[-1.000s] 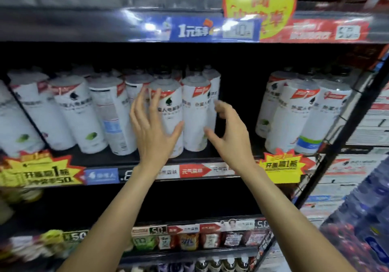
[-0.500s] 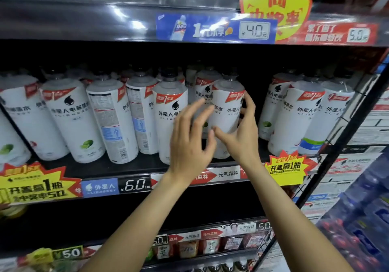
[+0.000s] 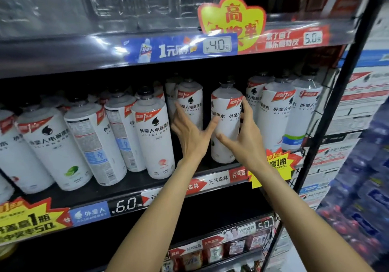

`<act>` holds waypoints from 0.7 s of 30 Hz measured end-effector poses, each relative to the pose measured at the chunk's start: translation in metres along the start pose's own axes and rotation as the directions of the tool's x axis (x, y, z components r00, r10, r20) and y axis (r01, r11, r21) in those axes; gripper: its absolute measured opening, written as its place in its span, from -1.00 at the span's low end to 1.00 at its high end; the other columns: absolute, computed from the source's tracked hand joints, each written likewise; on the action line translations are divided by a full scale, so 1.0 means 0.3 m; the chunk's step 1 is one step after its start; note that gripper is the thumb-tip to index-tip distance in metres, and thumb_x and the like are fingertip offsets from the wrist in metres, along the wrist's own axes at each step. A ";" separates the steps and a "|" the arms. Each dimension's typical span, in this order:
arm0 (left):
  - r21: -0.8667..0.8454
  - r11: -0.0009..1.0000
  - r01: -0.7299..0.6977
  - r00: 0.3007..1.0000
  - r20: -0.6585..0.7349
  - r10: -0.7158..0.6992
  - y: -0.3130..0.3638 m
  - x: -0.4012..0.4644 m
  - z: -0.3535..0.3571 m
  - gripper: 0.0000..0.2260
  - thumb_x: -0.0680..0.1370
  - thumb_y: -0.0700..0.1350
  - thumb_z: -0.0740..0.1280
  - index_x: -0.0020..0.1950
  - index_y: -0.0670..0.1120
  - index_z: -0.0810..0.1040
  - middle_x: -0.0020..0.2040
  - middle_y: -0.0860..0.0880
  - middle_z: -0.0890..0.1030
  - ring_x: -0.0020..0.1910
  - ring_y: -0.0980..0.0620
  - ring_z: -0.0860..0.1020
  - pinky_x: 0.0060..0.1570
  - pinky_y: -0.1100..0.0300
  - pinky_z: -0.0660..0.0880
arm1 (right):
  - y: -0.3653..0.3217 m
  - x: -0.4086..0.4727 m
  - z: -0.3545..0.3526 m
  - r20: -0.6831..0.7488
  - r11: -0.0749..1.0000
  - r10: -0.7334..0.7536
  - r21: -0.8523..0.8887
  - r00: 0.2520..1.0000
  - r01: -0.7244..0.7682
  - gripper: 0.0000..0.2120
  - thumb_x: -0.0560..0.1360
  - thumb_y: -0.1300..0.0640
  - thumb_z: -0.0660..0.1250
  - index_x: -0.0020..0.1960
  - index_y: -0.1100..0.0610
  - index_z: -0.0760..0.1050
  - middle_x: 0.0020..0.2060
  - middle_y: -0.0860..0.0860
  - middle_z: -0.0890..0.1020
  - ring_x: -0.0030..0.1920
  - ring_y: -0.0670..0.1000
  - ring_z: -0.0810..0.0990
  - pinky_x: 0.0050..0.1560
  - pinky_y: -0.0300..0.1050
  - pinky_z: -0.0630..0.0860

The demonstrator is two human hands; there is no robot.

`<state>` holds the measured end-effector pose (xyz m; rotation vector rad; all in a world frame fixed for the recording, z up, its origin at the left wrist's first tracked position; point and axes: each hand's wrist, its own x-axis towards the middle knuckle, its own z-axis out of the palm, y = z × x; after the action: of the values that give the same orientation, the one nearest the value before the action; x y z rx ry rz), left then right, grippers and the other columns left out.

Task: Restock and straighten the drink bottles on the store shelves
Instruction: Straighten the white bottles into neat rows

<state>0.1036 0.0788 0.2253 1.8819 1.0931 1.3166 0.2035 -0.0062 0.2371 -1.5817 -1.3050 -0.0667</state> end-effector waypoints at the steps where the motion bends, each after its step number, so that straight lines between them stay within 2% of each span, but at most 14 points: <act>1: 0.001 1.000 0.018 1.000 0.010 -0.018 0.002 0.005 0.001 0.12 0.21 0.53 0.11 0.55 0.00 -0.29 0.54 -0.19 -0.04 0.49 -0.13 -0.05 0.44 -0.14 0.02 | 0.000 0.006 -0.006 0.005 1.000 -0.004 -0.012 1.000 0.005 -0.03 0.37 -0.08 0.44 0.55 0.01 -0.10 0.48 -0.04 0.28 0.40 0.03 0.35 0.25 0.17 0.44; 4: -0.045 0.998 0.038 0.996 0.078 -0.034 0.009 0.013 0.012 0.12 0.18 0.52 0.15 0.55 0.06 -0.29 0.52 -0.17 -0.05 0.49 -0.12 -0.08 0.43 -0.19 0.02 | 0.012 0.017 -0.030 -0.009 0.998 -0.014 -0.055 1.000 0.013 -0.04 0.39 -0.03 0.46 0.55 0.08 -0.09 0.48 -0.01 0.27 0.41 0.04 0.34 0.24 0.12 0.45; 7: -0.183 0.982 0.052 0.987 0.156 -0.023 0.042 -0.001 0.050 0.15 0.16 0.53 0.22 0.54 0.11 -0.29 0.52 -0.10 -0.08 0.52 -0.10 -0.06 0.46 -0.20 0.03 | 0.035 0.014 -0.056 -0.032 0.995 -0.002 -0.099 0.999 -0.001 -0.09 0.40 0.00 0.47 0.54 0.10 -0.02 0.44 0.02 0.32 0.39 0.05 0.35 0.23 0.10 0.45; 9: -0.256 0.964 0.070 0.978 0.207 -0.017 0.073 -0.008 0.072 0.24 0.07 0.64 0.17 0.54 0.11 -0.30 0.55 -0.06 -0.15 0.53 -0.06 -0.10 0.46 -0.14 -0.05 | 0.038 0.006 -0.067 -0.078 0.971 -0.041 -0.237 0.996 0.021 -0.16 0.41 -0.05 0.45 0.52 0.16 0.08 0.35 0.08 0.37 0.31 0.07 0.38 0.17 0.02 0.46; 12: -0.326 0.941 0.092 0.964 0.266 -0.002 0.100 -0.002 0.096 0.32 -0.03 0.69 0.11 0.54 0.08 -0.29 0.57 -0.02 -0.17 0.53 -0.02 -0.16 0.46 -0.12 -0.13 | 0.032 -0.001 -0.088 -0.233 0.866 -0.216 -0.494 0.948 0.076 -0.27 0.44 -0.14 0.38 0.43 0.28 0.27 0.22 0.18 0.45 0.16 0.11 0.35 0.15 -0.06 0.34; 14: -0.362 0.926 0.110 0.947 0.322 0.013 0.100 0.005 0.105 0.34 -0.05 0.68 0.17 0.54 0.09 -0.29 0.57 0.00 -0.18 0.52 0.02 -0.18 0.44 -0.04 -0.12 | 0.035 0.000 -0.101 -0.312 0.825 -0.277 -0.562 0.909 0.059 -0.33 0.46 -0.20 0.33 0.38 0.23 0.36 0.29 0.23 0.41 0.24 0.15 0.29 0.18 0.01 0.28; 16: -0.365 0.925 0.109 0.929 0.367 0.036 0.099 0.007 0.113 0.34 -0.03 0.63 0.25 0.53 0.11 -0.30 0.56 0.00 -0.19 0.49 0.09 -0.17 0.37 0.06 -0.07 | 0.045 0.000 -0.111 -0.343 0.798 -0.280 -0.602 0.897 0.019 -0.38 0.47 -0.26 0.27 0.36 0.15 0.40 0.42 0.25 0.28 0.40 0.22 0.19 0.26 0.12 0.20; 19: -0.347 0.932 0.103 0.927 0.374 0.036 0.107 0.006 0.141 0.18 0.14 0.46 0.31 0.53 0.12 -0.30 0.56 0.01 -0.19 0.51 0.05 -0.16 0.43 -0.04 -0.05 | 0.065 0.001 -0.129 -0.334 0.786 -0.260 -0.618 0.906 -0.002 -0.41 0.47 -0.30 0.25 0.35 0.05 0.41 0.50 0.23 0.14 0.50 0.27 0.03 0.38 0.25 0.04; 21: -0.340 0.935 0.104 0.922 0.386 0.037 0.110 0.007 0.157 0.17 0.16 0.45 0.31 0.53 0.12 -0.31 0.56 0.01 -0.19 0.53 0.00 -0.16 0.44 -0.06 -0.05 | 0.076 0.001 -0.141 -0.321 0.806 -0.234 -0.592 0.918 -0.001 -0.42 0.46 -0.30 0.26 0.35 0.02 0.39 0.52 0.20 0.10 0.52 0.27 -0.03 0.40 0.30 -0.03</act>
<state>0.1577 0.0639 0.2375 1.7372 0.6312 0.9823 0.2428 -0.0333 0.2418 -1.8662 -1.1184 -0.8962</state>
